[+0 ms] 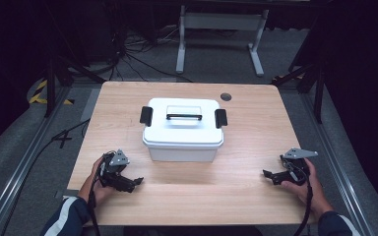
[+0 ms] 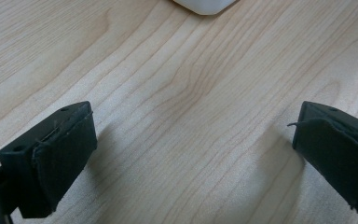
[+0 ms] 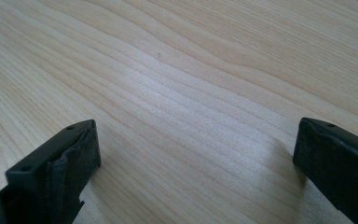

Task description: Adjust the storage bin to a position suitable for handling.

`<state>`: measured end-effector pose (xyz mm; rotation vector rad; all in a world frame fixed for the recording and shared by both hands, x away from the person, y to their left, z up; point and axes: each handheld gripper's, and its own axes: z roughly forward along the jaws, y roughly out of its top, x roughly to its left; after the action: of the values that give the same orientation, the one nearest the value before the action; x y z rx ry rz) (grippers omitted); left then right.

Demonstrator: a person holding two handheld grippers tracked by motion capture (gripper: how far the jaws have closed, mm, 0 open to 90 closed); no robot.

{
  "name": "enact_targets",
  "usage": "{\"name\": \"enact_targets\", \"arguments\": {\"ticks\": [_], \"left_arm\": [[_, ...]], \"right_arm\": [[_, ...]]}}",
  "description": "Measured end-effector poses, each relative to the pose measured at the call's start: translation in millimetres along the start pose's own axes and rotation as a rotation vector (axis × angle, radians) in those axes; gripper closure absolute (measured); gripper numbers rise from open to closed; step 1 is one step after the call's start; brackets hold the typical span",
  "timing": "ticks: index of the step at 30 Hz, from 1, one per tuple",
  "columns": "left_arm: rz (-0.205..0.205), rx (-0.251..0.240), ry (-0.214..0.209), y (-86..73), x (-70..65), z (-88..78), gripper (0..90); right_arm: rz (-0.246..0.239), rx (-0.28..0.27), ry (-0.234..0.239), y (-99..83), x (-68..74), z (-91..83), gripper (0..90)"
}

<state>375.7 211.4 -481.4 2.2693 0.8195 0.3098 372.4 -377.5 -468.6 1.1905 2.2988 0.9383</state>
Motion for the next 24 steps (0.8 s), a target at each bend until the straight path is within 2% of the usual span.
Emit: {"name": "enact_targets", "arguments": {"ticks": [6, 7, 8, 13, 16, 24], "left_arm": [[-0.001, -0.003, -0.007, 0.7, 0.3, 1.1, 0.1], [0.011, -0.011, 0.0, 1.1, 0.9, 2.0, 0.1], [0.0, -0.011, 0.0, 1.3, -0.1, 2.3, 0.1], [0.0, -0.009, -0.007, 2.2, -0.4, 3.0, 0.1], [0.001, -0.008, -0.007, 2.2, -0.3, 2.9, 0.1], [0.002, -0.009, -0.008, 2.1, -0.1, 2.9, 0.1]], "right_arm": [[-0.002, 0.0, -0.001, -0.3, -0.2, -0.2, 0.8], [-0.002, 0.0, -0.001, -0.3, -0.2, -0.2, 0.8], [-0.004, -0.001, -0.002, -0.3, -0.3, -0.1, 0.8], [-0.004, -0.002, -0.003, -0.5, -0.3, -0.3, 0.9], [-0.018, 0.0, 0.013, -0.9, -1.4, -0.9, 1.2], [-0.071, 0.063, 0.052, 5.0, -1.9, -9.2, 16.6]]}}
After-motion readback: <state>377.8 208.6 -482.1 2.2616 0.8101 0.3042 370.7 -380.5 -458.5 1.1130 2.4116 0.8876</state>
